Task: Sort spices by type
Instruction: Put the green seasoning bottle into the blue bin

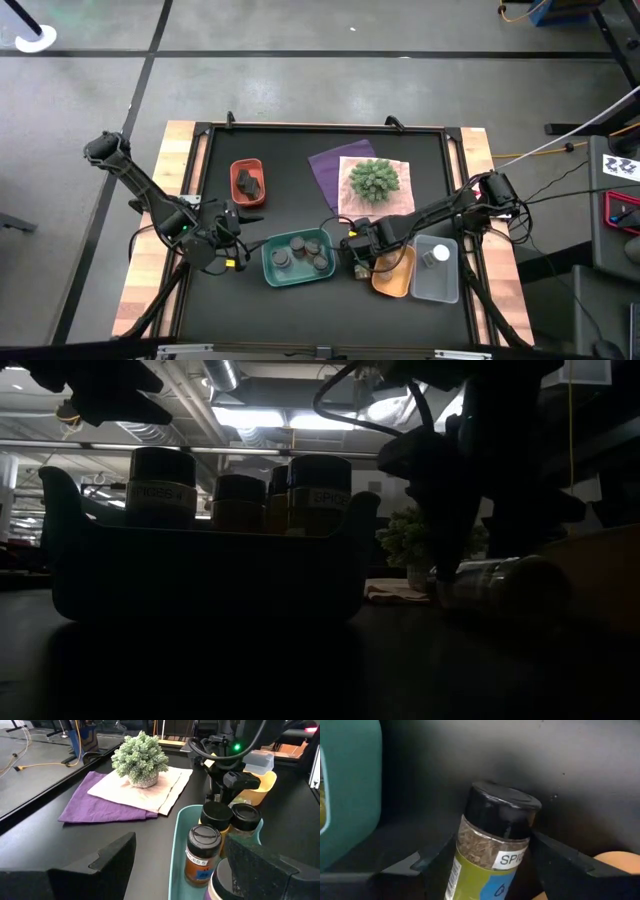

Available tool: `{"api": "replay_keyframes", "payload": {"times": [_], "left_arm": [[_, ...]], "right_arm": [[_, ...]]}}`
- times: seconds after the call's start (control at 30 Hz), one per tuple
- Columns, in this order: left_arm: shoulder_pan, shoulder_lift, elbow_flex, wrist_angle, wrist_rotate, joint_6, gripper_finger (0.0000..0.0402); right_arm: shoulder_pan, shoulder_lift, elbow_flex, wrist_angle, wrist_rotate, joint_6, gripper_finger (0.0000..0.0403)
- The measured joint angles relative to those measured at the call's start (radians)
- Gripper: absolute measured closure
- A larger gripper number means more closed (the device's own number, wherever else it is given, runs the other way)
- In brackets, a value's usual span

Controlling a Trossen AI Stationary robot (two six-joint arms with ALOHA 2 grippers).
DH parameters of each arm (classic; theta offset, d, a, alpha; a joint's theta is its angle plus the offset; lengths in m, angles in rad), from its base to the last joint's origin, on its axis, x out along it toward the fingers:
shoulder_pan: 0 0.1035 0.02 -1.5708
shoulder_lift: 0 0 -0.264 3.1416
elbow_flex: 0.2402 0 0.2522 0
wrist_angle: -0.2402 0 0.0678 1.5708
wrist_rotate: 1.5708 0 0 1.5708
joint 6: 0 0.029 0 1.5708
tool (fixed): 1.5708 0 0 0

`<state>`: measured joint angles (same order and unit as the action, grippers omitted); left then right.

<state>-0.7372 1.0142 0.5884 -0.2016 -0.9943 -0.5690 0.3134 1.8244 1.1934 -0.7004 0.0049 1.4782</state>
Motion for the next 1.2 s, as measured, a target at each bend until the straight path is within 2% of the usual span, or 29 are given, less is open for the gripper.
{"api": "replay_keyframes", "payload": {"times": [0.57,0.9,1.2], "left_arm": [[0.0,0.0,0.0,0.001,0.0,0.0,0.0115],[0.0,0.0,0.0,0.002,0.0,0.0,0.0115],[0.0,0.0,0.0,0.002,0.0,0.0,0.0115]], "right_arm": [[0.0,0.0,0.0,0.002,-0.017,-0.019,0.0151],[0.0,-0.001,0.0,0.003,-0.043,-0.025,0.0204],[0.0,-0.001,0.0,0.005,-0.057,-0.027,0.0205]]}}
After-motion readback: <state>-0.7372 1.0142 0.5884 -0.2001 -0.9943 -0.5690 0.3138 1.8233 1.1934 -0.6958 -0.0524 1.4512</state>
